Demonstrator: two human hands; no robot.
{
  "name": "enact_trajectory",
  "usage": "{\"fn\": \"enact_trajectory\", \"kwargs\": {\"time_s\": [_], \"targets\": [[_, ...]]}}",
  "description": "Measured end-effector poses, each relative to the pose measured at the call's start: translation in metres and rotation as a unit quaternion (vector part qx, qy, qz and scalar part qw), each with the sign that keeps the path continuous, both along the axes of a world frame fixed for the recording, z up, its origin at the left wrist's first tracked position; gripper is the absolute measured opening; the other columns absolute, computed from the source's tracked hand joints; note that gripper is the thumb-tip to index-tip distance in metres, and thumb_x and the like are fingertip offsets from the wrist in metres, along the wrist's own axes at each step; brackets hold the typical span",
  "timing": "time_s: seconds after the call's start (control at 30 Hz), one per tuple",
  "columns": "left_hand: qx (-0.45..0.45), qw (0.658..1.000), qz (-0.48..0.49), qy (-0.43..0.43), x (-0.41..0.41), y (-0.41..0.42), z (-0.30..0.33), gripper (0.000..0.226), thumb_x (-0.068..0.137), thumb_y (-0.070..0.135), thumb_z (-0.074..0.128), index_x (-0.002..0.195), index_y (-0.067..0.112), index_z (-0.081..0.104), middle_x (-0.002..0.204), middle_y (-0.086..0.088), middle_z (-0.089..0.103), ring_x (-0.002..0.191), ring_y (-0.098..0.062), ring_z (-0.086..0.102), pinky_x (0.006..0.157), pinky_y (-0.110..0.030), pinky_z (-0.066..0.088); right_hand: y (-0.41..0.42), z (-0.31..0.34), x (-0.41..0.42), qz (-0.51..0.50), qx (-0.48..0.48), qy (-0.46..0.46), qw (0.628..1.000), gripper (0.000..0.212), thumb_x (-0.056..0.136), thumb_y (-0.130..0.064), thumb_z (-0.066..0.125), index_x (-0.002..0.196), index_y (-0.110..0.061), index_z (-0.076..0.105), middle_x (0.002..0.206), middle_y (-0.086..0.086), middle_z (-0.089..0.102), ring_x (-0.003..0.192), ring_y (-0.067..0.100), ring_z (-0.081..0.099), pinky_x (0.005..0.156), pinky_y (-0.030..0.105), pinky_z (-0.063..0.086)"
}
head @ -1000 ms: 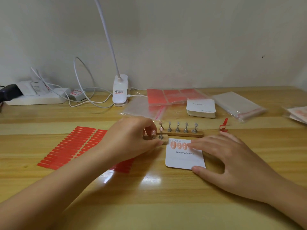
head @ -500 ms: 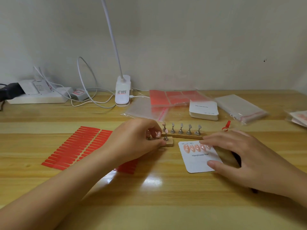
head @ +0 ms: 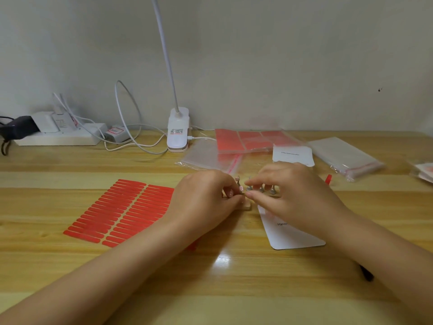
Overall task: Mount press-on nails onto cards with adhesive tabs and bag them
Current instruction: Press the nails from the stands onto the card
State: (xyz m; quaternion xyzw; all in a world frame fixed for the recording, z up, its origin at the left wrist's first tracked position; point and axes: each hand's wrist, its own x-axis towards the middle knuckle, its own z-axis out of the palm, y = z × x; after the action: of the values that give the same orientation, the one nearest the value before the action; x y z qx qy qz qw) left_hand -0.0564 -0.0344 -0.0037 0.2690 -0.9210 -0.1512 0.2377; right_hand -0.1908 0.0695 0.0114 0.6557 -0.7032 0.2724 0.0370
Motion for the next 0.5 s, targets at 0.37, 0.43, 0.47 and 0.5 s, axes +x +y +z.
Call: {"fn": "enact_trajectory", "kwargs": {"time_s": [0.37, 0.43, 0.47, 0.5], "targets": [[0.007, 1.000, -0.001, -0.005, -0.0023, -0.0033, -0.0019, 0.011, 0.080, 0.041, 0.065, 0.082, 0.030, 0.069, 0.059, 0.020, 0.045, 0.065, -0.004, 0.041, 0.051, -0.009, 0.025, -0.0088, -0.0072, 0.0015, 0.024, -0.020, 0.034, 0.999, 0.009, 0.083, -0.022, 0.068, 0.084, -0.017, 0.076, 0.077, -0.005, 0.068, 0.069, 0.008, 0.052, 0.067, 0.028, 0.036], [0.008, 1.000, -0.001, -0.005, -0.0026, -0.0037, -0.0018, 0.012, 0.079, 0.042, 0.066, 0.082, 0.030, 0.068, 0.059, 0.020, 0.045, 0.064, -0.004, 0.041, 0.051, -0.009, 0.024, -0.0087, -0.0077, 0.0008, 0.024, -0.021, 0.041, 0.999, 0.009, 0.083, -0.021, 0.068, 0.085, -0.018, 0.076, 0.076, -0.006, 0.067, 0.070, 0.011, 0.055, 0.067, 0.028, 0.034], [0.008, 1.000, -0.001, -0.005, -0.0027, -0.0038, -0.0019, 0.013, 0.078, 0.043, 0.067, 0.081, 0.030, 0.068, 0.059, 0.019, 0.045, 0.065, -0.004, 0.041, 0.051, -0.010, 0.024, -0.0085, -0.0079, 0.0005, 0.023, -0.020, 0.042, 0.999, 0.009, 0.083, -0.021, 0.068, 0.086, -0.018, 0.076, 0.076, -0.006, 0.067, 0.071, 0.011, 0.055, 0.068, 0.028, 0.033], [0.009, 1.000, -0.002, -0.005, -0.0029, -0.0039, -0.0019, 0.014, 0.077, 0.044, 0.067, 0.081, 0.030, 0.068, 0.059, 0.019, 0.045, 0.065, -0.004, 0.041, 0.051, -0.010, 0.024, -0.0085, -0.0079, 0.0003, 0.023, -0.020, 0.041, 0.999, 0.009, 0.083, -0.021, 0.068, 0.086, -0.019, 0.076, 0.077, -0.006, 0.067, 0.070, 0.009, 0.052, 0.069, 0.028, 0.032]]}}
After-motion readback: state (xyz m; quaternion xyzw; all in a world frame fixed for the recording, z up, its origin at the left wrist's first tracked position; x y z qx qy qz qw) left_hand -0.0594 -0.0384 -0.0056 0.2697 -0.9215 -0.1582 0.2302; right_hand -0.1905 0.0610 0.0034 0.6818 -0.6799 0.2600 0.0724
